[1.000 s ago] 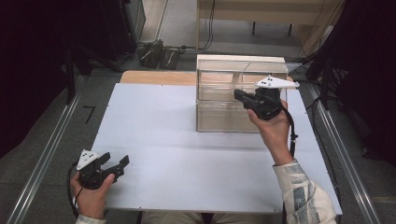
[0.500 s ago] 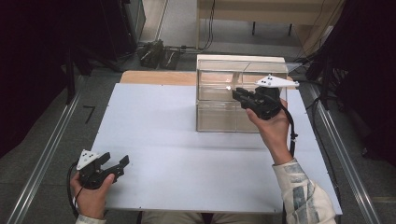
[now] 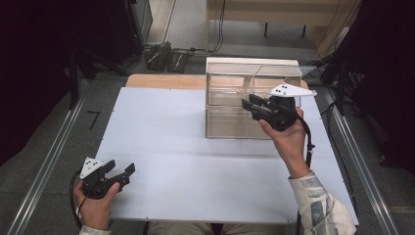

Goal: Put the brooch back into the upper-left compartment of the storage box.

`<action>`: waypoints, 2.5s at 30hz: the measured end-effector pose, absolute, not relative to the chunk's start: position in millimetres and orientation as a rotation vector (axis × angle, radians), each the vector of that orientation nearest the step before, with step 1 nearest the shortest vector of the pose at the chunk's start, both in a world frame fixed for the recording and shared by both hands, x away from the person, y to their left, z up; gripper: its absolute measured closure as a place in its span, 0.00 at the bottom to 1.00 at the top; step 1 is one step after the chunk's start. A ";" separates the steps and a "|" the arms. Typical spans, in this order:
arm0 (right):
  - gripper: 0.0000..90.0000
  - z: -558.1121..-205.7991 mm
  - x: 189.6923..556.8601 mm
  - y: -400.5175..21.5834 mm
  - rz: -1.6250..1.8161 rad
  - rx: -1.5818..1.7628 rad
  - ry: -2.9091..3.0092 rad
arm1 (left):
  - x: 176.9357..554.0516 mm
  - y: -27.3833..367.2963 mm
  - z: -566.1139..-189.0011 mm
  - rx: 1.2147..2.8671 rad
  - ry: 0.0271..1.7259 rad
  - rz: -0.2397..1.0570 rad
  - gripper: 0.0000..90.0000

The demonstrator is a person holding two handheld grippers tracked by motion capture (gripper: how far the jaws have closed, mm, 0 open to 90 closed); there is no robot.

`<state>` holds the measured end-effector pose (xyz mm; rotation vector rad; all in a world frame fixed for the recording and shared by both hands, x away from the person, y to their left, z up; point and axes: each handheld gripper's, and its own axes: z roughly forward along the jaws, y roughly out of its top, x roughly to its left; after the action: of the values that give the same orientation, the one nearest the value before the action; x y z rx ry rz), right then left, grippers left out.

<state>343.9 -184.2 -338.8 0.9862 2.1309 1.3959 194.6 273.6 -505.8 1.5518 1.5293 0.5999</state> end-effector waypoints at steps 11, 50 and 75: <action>0.56 -346.3 326.5 -188.2 1.383 0.980 2.155 | 195.0 272.9 -506.2 1.554 1.528 0.601 0.26; 0.21 -398.8 299.7 -223.4 1.305 1.099 2.138 | 195.6 270.1 -507.2 1.560 1.527 0.605 0.25; 0.18 -428.0 287.8 -252.9 1.245 1.174 2.111 | 195.6 269.7 -507.0 1.564 1.526 0.603 0.25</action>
<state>287.8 -252.9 -428.0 1.1740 2.1113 1.2453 195.6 269.7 -507.0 1.5641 1.5257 0.6025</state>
